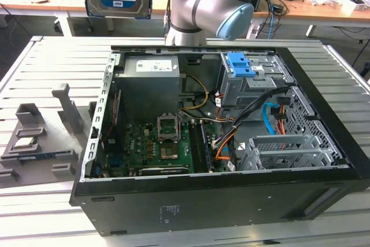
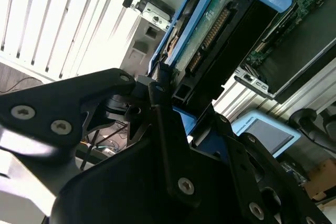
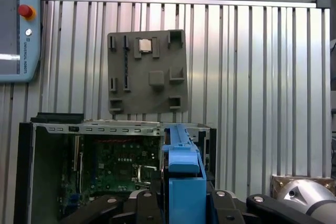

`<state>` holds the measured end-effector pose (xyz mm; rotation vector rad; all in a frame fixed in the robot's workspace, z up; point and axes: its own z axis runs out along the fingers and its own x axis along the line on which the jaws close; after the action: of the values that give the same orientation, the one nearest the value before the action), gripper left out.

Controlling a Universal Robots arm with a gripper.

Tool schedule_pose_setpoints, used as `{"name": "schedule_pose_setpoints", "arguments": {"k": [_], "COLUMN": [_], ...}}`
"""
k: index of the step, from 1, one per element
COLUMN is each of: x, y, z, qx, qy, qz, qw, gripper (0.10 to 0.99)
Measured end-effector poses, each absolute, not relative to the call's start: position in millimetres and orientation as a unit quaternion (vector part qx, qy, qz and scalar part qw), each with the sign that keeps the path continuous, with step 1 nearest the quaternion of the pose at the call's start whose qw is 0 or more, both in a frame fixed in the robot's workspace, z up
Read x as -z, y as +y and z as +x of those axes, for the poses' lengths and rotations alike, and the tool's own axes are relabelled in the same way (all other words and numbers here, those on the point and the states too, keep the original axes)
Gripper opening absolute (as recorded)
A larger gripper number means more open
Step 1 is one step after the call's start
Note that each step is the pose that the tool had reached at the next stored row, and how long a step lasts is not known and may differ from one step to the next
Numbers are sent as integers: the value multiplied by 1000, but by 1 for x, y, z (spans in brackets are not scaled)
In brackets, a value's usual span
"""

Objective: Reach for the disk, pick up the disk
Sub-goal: 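Pick up the disk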

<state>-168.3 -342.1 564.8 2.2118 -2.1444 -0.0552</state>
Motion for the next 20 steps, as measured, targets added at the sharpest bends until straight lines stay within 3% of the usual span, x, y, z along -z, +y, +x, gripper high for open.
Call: {"name": "schedule_pose_setpoints", "arguments": {"k": [20], "x": [-544], "y": [-342], "z": [-122], "qx": [14], "qy": [-696], "qz": [717], "qw": [34], "gripper": [365]}}
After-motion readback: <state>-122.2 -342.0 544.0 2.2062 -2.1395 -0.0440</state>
